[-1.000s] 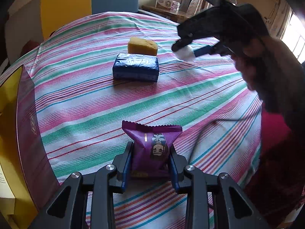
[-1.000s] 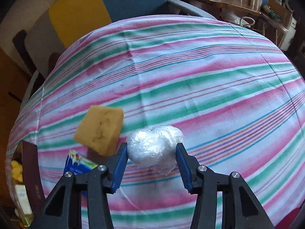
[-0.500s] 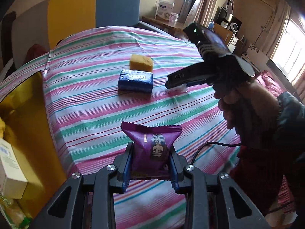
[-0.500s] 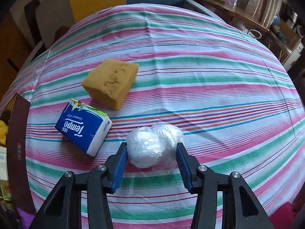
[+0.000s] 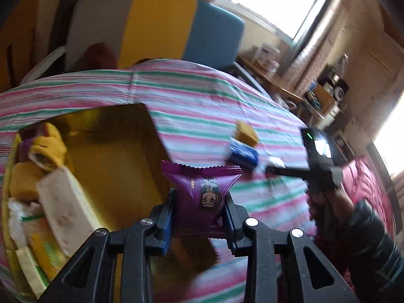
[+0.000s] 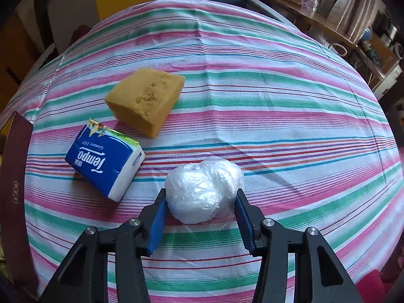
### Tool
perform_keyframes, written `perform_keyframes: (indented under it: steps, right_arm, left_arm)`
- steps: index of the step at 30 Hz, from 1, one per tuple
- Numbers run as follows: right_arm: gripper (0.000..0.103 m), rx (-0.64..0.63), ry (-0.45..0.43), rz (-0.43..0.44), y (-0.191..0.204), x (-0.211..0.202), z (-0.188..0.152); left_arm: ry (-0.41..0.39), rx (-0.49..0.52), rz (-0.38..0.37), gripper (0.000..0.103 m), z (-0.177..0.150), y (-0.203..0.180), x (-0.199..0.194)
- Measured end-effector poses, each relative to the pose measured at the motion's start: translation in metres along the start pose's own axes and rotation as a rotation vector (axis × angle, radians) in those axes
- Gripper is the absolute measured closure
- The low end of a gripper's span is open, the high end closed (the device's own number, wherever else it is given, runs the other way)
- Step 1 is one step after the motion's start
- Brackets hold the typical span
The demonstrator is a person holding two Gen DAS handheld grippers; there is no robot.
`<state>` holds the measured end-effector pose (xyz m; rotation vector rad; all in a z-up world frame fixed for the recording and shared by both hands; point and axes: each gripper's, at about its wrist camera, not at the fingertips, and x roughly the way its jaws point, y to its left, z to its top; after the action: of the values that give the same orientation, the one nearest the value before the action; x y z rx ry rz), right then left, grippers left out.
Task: Organize objects
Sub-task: 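Carry the purple snack wrapper into the gold tray and open the left tool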
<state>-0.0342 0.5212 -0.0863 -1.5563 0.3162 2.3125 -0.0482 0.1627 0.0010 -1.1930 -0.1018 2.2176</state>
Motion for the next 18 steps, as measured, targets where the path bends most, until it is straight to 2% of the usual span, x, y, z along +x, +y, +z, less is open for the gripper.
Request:
perform_keyframes:
  steps: [3,8,15,18]
  right_arm:
    - [0.052,-0.003,0.001,0.001,0.000,0.002,0.003]
    - [0.052,-0.006,0.003,0.001,0.001,0.006,0.004]
    - [0.052,-0.008,0.003,0.009,0.006,0.005,0.005]
    - [0.052,-0.009,0.002,0.011,0.004,0.007,0.006]
  left_arm:
    - [0.003,-0.064,0.050,0.070,0.028,0.042,0.002]
    - [0.059,-0.173,0.124,0.070,0.061,0.105,0.031]
    - [0.124,-0.208,0.186,0.070,0.081,0.143,0.073]
    - [0.193,-0.221,0.217,0.070,0.081,0.158,0.094]
